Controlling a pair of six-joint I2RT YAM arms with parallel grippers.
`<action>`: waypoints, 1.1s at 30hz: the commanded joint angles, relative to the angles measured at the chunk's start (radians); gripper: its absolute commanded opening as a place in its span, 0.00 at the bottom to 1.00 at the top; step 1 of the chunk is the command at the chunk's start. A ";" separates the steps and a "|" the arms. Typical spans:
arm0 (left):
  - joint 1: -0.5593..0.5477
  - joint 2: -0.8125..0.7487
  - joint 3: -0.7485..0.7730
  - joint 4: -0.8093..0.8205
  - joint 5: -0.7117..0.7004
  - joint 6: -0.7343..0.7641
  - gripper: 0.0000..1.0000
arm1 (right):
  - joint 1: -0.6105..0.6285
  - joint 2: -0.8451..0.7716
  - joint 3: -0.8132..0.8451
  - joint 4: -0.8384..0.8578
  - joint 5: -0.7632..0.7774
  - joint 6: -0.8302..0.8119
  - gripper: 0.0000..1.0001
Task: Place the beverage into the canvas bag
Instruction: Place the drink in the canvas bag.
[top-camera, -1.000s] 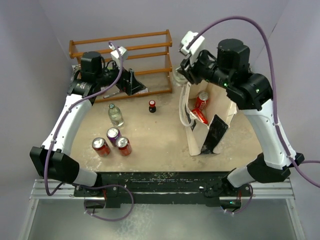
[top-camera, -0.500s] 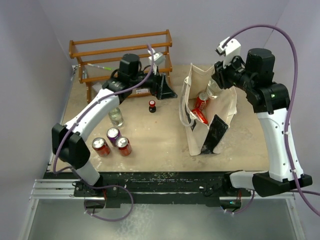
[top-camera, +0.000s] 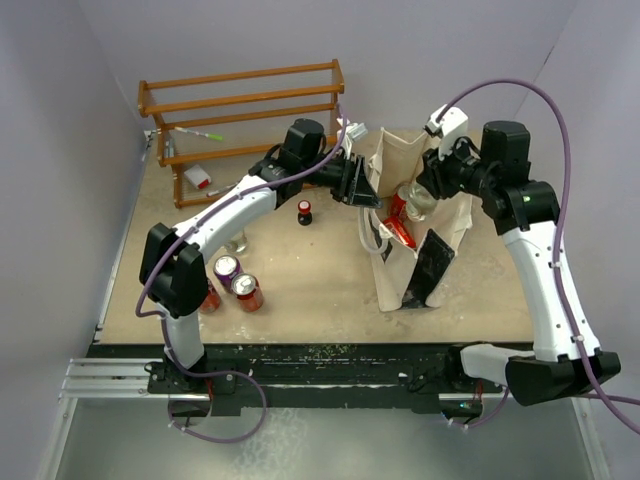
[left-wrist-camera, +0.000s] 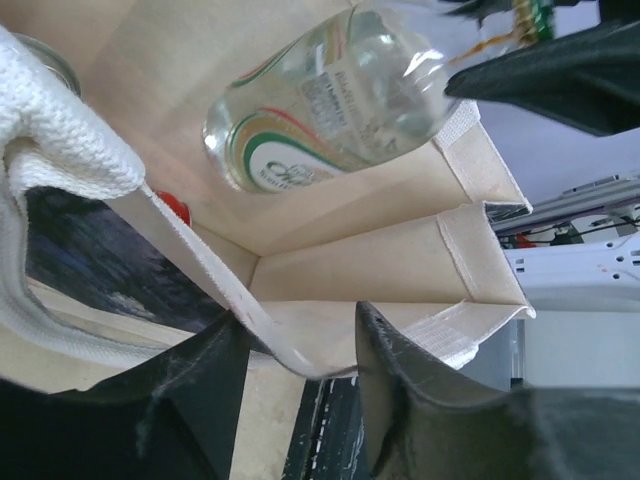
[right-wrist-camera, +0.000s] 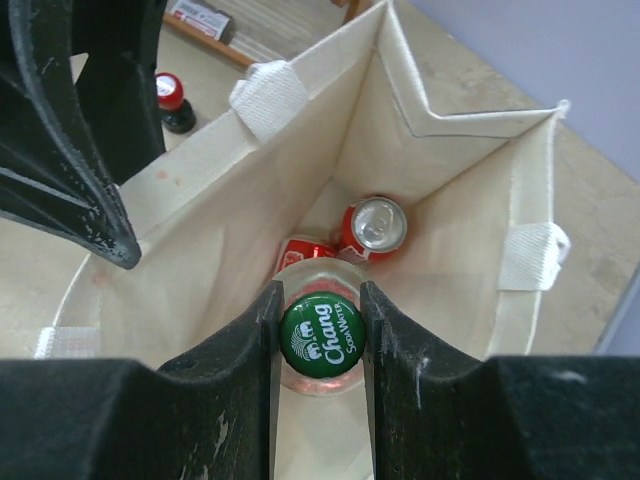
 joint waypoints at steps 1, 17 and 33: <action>-0.011 -0.015 0.029 0.059 0.023 -0.017 0.43 | -0.002 -0.040 -0.019 0.220 -0.123 -0.024 0.00; -0.011 -0.027 0.000 0.009 0.021 0.102 0.00 | 0.000 0.029 -0.215 0.329 -0.356 -0.113 0.00; -0.012 -0.005 0.014 -0.080 -0.002 0.218 0.00 | 0.008 0.122 -0.320 0.305 -0.437 -0.249 0.00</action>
